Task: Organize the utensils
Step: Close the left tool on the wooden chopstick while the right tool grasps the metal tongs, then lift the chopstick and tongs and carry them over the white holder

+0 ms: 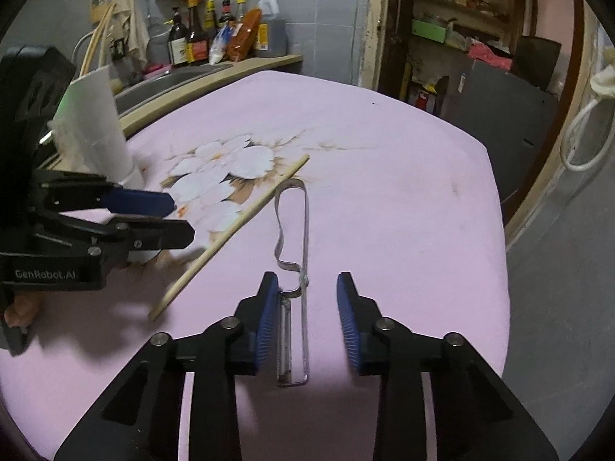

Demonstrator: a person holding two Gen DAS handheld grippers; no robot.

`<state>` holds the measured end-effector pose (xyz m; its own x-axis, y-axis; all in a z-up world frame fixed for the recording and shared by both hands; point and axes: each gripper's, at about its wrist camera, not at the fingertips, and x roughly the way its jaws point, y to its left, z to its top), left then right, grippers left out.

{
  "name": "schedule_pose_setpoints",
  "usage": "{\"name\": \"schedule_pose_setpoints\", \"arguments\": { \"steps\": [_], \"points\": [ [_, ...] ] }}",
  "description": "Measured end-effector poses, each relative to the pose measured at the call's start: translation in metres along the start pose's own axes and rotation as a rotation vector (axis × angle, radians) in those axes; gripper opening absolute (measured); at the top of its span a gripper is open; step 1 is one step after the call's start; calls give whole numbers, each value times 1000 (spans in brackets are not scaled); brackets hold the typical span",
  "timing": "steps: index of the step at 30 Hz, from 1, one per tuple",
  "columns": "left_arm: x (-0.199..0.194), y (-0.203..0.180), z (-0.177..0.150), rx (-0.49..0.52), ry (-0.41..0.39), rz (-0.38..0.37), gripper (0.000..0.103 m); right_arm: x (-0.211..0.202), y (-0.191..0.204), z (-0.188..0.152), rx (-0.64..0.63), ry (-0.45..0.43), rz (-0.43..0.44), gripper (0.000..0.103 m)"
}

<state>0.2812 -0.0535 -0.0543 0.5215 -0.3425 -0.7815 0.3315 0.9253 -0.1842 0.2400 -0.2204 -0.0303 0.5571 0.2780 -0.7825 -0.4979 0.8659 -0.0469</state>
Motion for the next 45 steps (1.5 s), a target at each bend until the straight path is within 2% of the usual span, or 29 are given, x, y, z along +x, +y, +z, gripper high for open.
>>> {"name": "schedule_pose_setpoints", "arguments": {
  "steps": [8,13,16,23,32,35,36,41,45],
  "points": [
    [25,-2,25,-4,43,-40,28,-1,-14,7,18,-8,-43,19],
    [41,-1,40,2,63,-27,16,-1,-25,9,40,3,-38,19],
    [46,3,45,-18,74,-27,6,2,-31,11,56,20,4,20],
    [42,9,46,-50,97,-14,4,21,-32,24,59,85,68,27],
    [34,1,33,-20,121,7,4,57,-43,55,115,180,106,27],
    [36,0,34,-33,135,8,4,57,-39,56,117,173,83,26],
    [35,-1,34,-38,137,11,4,56,-37,55,106,169,71,21],
    [28,0,27,-81,99,32,3,48,-33,52,130,150,65,19],
    [10,-4,14,-81,26,55,3,23,-27,43,164,44,86,18]
  ]
}}
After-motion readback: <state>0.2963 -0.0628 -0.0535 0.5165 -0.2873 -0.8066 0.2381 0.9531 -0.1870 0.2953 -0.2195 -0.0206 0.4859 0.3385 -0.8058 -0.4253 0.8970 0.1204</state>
